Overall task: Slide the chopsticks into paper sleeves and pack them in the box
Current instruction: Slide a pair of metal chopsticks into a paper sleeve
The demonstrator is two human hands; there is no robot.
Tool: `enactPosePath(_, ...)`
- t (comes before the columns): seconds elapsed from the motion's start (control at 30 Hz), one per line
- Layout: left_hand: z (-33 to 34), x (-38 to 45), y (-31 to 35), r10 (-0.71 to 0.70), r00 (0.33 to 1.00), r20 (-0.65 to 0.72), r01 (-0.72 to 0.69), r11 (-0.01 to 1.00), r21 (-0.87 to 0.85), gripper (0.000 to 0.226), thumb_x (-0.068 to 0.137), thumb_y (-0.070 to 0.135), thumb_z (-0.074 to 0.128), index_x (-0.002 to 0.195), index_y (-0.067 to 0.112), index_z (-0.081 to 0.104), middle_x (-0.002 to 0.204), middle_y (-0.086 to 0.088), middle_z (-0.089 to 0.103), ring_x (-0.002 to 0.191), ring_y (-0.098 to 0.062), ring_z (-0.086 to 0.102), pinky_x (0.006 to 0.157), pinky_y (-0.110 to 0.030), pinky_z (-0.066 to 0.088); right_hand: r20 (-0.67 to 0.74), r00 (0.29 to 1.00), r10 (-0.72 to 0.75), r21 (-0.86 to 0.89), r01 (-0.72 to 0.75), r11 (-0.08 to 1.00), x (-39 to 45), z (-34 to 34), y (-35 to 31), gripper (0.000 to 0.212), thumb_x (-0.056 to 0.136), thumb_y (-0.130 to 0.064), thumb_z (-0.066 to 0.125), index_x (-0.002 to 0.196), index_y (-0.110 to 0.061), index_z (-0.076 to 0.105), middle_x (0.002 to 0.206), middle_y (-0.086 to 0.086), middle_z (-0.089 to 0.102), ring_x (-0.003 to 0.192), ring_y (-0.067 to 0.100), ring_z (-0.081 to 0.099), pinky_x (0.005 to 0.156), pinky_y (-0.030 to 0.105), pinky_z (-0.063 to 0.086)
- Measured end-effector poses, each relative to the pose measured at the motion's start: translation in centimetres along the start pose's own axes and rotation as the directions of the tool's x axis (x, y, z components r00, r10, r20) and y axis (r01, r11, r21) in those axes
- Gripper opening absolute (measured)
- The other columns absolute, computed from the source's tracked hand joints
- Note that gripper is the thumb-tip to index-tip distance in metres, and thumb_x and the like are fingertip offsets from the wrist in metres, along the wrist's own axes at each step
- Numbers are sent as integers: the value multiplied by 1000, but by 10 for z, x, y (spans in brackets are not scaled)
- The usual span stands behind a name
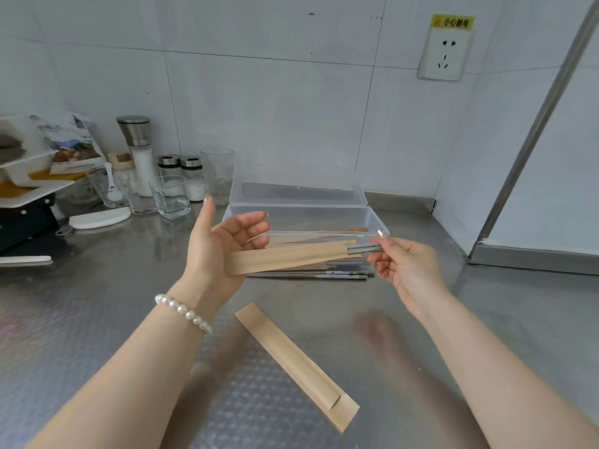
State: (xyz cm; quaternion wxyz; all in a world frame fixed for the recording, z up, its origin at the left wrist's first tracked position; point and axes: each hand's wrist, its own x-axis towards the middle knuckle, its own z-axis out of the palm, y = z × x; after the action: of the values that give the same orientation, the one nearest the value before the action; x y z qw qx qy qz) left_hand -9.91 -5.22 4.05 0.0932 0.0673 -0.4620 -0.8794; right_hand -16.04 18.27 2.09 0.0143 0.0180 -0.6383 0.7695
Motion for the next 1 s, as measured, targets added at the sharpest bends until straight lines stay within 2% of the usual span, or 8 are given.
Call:
enactPosePath(0.1, -2, 2, 2, 8, 999, -48, -15, 991, -136, 69, 87, 61, 31, 71, 8, 71, 67, -5, 65, 61, -17, 58, 70, -28, 44, -24, 999, -34, 146, 37, 989, 1, 1, -14, 20, 92, -18, 54, 81, -6, 65, 49, 3, 63, 46, 8, 51, 47, 15, 42)
enactPosePath(0.23, -3, 3, 2, 35, 989, -145, -52, 992, -111, 60, 90, 56, 31, 77, 8, 64, 62, -1, 61, 59, -16, 52, 64, -26, 38, -179, 980, -82, 187, 116, 976, 21, -5, -43, 21, 94, -21, 53, 79, -9, 63, 48, -2, 63, 46, 7, 48, 44, 14, 39)
enactPosePath(0.4, -3, 5, -2, 47, 987, -155, -61, 994, -87, 59, 91, 54, 30, 77, 7, 63, 57, 0, 59, 57, -15, 49, 63, -27, 38, -251, 937, -242, -235, 184, 954, 41, 22, -49, 22, 90, -22, 58, 70, -18, 65, 56, -1, 62, 52, 3, 46, 58, 15, 37)
enactPosePath(0.57, -5, 6, -1, 18, 995, -102, -34, 986, -161, 60, 89, 55, 32, 75, 6, 63, 58, -1, 58, 54, -15, 49, 62, -26, 37, -118, 978, -175, -497, 94, 863, 49, 46, -28, 20, 90, -24, 57, 77, -15, 70, 54, -6, 63, 58, 5, 47, 62, 25, 38)
enactPosePath(0.7, -5, 6, -2, 3, 996, -84, -17, 985, -170, 60, 89, 56, 33, 74, 7, 64, 60, -1, 58, 55, -15, 49, 62, -26, 37, -104, 980, -169, -671, 56, 739, 52, 51, -26, 33, 91, -30, 55, 60, -22, 63, 56, -9, 60, 62, 8, 50, 78, 30, 40)
enactPosePath(0.77, -6, 7, -2, 3, 997, -81, -17, 984, -178, 59, 89, 56, 33, 74, 7, 64, 60, -1, 58, 55, -15, 49, 62, -26, 37, -98, 985, -145, -676, 41, 735, 55, 52, -27, 33, 91, -28, 56, 59, -21, 62, 56, -7, 59, 67, 14, 53, 79, 32, 42)
enactPosePath(0.9, -7, 7, -1, 4, 997, -82, -22, 977, -214, 59, 89, 55, 33, 74, 7, 64, 60, -1, 57, 55, -15, 48, 62, -26, 36, -122, 988, -93, -510, 18, 860, 58, 51, -36, 19, 92, -18, 55, 86, -7, 70, 57, 2, 56, 60, 13, 47, 62, 25, 39)
enactPosePath(1.0, -7, 7, 0, 1, 996, -88, -21, 974, -226, 58, 89, 55, 34, 73, 8, 64, 61, -1, 57, 55, -15, 48, 61, -26, 36, -118, 990, -82, -496, 13, 868, 61, 50, -36, 20, 92, -17, 55, 91, -4, 70, 57, 3, 56, 59, 12, 46, 61, 24, 39)
